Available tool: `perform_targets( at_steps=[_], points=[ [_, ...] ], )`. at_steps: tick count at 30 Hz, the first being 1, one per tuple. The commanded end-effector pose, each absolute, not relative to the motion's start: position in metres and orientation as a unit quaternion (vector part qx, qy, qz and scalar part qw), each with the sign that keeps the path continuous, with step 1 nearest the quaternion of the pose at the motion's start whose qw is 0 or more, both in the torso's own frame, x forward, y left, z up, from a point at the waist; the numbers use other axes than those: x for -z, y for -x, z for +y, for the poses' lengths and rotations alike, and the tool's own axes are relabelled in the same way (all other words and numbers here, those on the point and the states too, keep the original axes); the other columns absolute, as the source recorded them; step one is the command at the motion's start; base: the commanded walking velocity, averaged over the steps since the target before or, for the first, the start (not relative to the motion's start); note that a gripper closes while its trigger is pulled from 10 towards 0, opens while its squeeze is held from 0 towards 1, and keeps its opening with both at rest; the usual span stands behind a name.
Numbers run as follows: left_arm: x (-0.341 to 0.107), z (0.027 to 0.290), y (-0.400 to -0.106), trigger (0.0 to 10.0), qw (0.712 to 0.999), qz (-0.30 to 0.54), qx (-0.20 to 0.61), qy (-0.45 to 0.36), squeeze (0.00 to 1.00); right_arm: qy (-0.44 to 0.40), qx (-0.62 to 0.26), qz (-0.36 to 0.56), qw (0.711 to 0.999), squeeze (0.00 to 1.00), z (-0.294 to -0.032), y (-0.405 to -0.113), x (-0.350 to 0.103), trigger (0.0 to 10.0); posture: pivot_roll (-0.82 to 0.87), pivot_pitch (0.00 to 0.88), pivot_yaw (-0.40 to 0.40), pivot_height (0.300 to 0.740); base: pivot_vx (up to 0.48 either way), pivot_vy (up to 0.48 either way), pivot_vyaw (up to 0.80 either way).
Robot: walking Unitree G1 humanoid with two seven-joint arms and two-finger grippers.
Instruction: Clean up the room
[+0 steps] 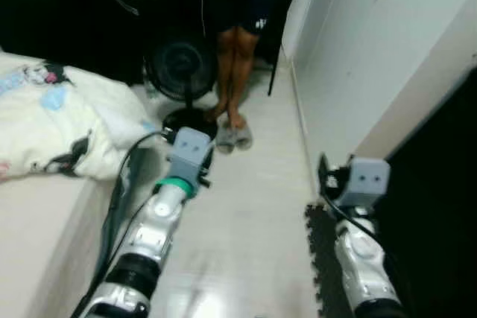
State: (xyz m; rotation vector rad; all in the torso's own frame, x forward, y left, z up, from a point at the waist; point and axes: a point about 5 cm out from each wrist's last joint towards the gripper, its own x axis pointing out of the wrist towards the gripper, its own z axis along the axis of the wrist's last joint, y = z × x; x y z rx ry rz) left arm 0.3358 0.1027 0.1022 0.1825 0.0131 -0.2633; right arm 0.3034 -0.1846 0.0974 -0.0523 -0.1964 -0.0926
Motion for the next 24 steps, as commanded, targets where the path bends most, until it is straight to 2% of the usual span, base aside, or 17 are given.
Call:
perform_targets(
  at_steps=[1, 4, 17, 20, 24],
  points=[
    [-0.0934, 0.1081, -0.3329, 10.0, 0.987, 0.024, 0.125, -0.095, 0.0, 0.018, 0.046, -0.077, 0.996, 0.0, -0.1815, -0.2997, -0.0874, 10.0, -0.09, 0.0, 0.053, 0.74, 0.469, 0.0, -0.8],
    [-0.0932, 0.1077, -0.3327, 10.0, 0.987, 0.024, 0.124, -0.094, 0.0, 0.021, 0.047, -0.078, 0.996, 0.0, -0.1825, -0.2994, -0.0877, 10.0, -0.09, 0.0, 0.052, 0.74, 0.469, 0.0, -0.8],
    [-0.0887, 0.1089, -0.3311, 10.0, 0.987, 0.031, 0.122, -0.097, 0.0, 0.026, 0.044, -0.078, 0.996, 0.0, -0.1818, -0.2988, -0.0875, 10.0, -0.09, 0.0, 0.05, 0.74, 0.469, 0.0, 0.0],
    [-0.0875, 0.1096, -0.3311, 10.0, 0.988, 0.037, 0.118, -0.097, 0.0, 0.027, 0.045, -0.077, 0.996, 0.0, -0.1813, -0.2988, -0.0872, 10.0, -0.09, 0.0, 0.05, 0.74, 0.375, 0.0, 0.0],
    [-0.0855, 0.1102, -0.3312, 10.0, 0.987, 0.044, 0.116, -0.105, 0.0, 0.037, 0.043, -0.072, 0.996, 0.0, -0.1798, -0.2994, -0.086, 10.0, -0.09, 0.0, 0.049, 0.74, 0.0, 0.0, 0.0]
  ],
)
